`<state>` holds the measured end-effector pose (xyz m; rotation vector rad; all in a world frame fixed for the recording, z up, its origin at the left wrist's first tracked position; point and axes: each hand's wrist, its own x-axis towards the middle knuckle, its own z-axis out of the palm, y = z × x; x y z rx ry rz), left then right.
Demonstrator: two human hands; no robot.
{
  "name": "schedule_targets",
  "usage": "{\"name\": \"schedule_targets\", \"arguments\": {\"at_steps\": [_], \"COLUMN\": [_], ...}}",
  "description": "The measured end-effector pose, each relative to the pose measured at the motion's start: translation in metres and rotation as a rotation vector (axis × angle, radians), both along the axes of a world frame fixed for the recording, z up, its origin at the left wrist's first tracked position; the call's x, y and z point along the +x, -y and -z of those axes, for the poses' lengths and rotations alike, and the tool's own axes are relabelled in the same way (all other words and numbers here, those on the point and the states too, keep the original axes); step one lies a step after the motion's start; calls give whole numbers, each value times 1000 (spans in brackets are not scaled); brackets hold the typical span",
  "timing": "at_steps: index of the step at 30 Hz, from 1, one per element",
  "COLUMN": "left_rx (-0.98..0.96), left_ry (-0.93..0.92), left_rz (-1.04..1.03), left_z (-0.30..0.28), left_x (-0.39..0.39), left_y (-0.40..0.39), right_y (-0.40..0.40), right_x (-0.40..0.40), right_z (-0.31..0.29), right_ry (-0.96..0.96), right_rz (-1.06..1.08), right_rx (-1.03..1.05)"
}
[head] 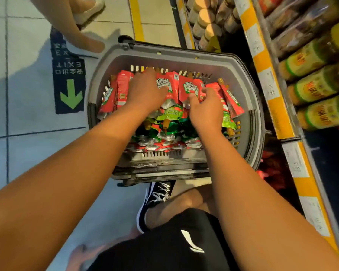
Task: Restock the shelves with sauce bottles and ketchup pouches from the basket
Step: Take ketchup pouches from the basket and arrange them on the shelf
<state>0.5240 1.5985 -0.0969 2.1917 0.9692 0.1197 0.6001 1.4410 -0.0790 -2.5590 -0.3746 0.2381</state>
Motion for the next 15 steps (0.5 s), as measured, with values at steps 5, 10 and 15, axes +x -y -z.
{"name": "schedule_targets", "arguments": {"at_steps": [5, 10, 15], "left_rx": [-31, -66, -93], "left_ry": [35, 240, 348], "left_rz": [-79, -85, -88], "left_z": [5, 5, 3], "left_x": [6, 1, -2], "left_y": [5, 14, 23], "right_y": [-11, -19, -25], "right_x": [13, 23, 24], "right_z": [10, 10, 6], "right_ry": [-33, -119, -158], "right_rz": [-4, 53, 60], "right_rx": [-34, -22, -25]}}
